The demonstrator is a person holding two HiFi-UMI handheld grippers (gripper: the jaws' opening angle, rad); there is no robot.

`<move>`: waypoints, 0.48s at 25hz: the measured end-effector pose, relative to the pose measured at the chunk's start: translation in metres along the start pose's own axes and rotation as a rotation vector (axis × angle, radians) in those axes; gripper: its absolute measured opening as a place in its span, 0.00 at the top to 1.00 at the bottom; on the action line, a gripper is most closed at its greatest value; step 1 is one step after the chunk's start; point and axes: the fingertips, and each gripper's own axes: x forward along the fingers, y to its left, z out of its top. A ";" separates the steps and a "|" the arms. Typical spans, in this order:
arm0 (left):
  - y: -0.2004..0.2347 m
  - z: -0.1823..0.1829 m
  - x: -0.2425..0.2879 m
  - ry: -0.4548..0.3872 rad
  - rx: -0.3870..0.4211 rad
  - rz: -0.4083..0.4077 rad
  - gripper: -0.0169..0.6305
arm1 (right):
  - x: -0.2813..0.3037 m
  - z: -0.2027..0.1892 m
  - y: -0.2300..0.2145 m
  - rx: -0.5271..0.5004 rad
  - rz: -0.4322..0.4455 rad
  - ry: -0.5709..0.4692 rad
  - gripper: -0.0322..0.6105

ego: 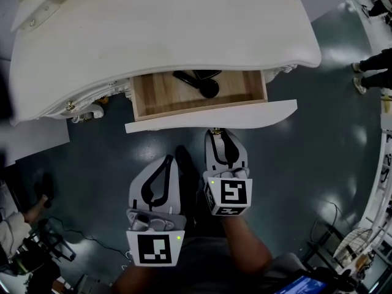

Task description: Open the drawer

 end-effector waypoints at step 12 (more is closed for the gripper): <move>-0.027 0.011 -0.021 -0.022 0.019 -0.003 0.95 | -0.034 -0.002 0.002 0.003 0.012 -0.009 0.76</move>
